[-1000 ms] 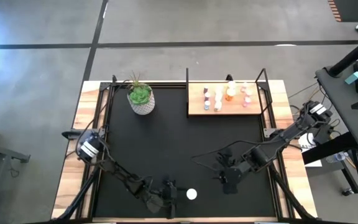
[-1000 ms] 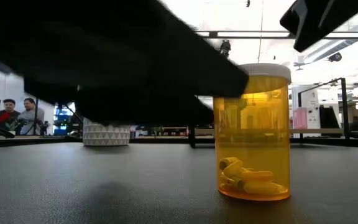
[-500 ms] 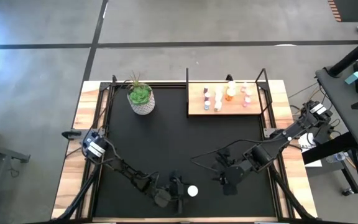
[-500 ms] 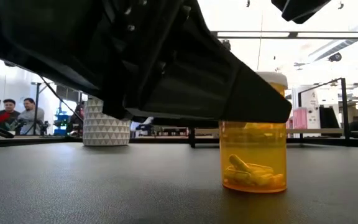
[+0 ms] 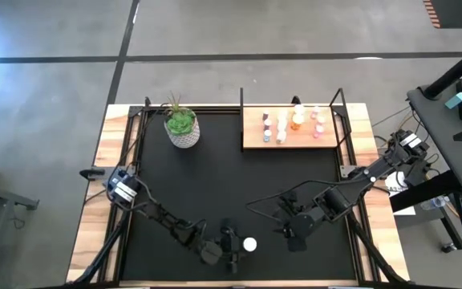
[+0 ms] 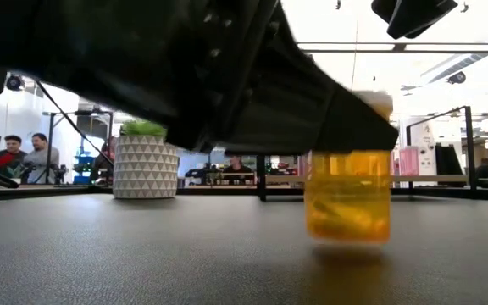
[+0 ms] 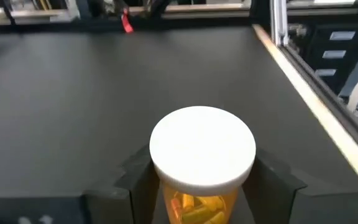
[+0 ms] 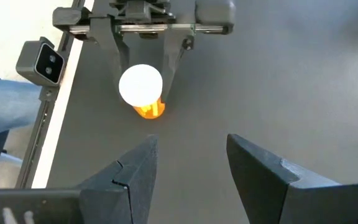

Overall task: Pick and place medicine bottles onto shelf by color
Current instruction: Put the orange pill bottle on the shelf aligned with the other orange pill bottles

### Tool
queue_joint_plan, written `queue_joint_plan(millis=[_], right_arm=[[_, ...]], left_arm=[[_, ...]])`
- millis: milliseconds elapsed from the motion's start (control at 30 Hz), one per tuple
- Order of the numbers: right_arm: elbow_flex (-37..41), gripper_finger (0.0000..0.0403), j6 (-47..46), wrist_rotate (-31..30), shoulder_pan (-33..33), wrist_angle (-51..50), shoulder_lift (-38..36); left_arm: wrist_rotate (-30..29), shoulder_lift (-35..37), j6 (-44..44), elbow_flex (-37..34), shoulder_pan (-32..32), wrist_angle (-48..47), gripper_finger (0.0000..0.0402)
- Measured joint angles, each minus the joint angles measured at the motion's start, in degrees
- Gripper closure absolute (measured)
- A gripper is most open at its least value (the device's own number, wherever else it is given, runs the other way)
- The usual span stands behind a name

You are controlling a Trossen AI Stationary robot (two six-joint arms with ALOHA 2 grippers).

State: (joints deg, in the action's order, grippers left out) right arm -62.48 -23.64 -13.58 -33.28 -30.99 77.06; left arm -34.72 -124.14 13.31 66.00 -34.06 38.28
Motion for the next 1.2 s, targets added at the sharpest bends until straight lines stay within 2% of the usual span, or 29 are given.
queue_joint_plan(millis=[200,367,533,700,900,1200], right_arm=[[0.0,0.022,0.8,0.0,0.0,-1.0,0.0],[-0.9,0.022,0.4,-0.5,0.1,-6.4,-0.4],[-1.3,0.022,0.2,-3.0,0.2,-10.6,-0.7],[-2.4,0.022,-0.4,-3.6,0.6,-17.1,-0.7],[-3.6,0.022,0.7,-10.3,0.8,-21.5,-0.7],[-3.6,0.022,1.7,-15.2,4.5,-24.7,-0.8]], left_arm=[[0.1,0.4,-7.9,1.2,2.6,3.4,0.0219],[0.7,0.4,-12.1,3.4,7.6,3.3,0.0217],[6.0,0.4,-12.3,4.5,14.0,3.2,0.0217],[7.5,0.4,-12.3,5.4,19.8,3.2,0.0216],[13.5,0.5,-12.2,6.2,26.7,3.3,0.0216],[18.6,0.3,-10.7,6.0,31.0,0.9,0.0216]])
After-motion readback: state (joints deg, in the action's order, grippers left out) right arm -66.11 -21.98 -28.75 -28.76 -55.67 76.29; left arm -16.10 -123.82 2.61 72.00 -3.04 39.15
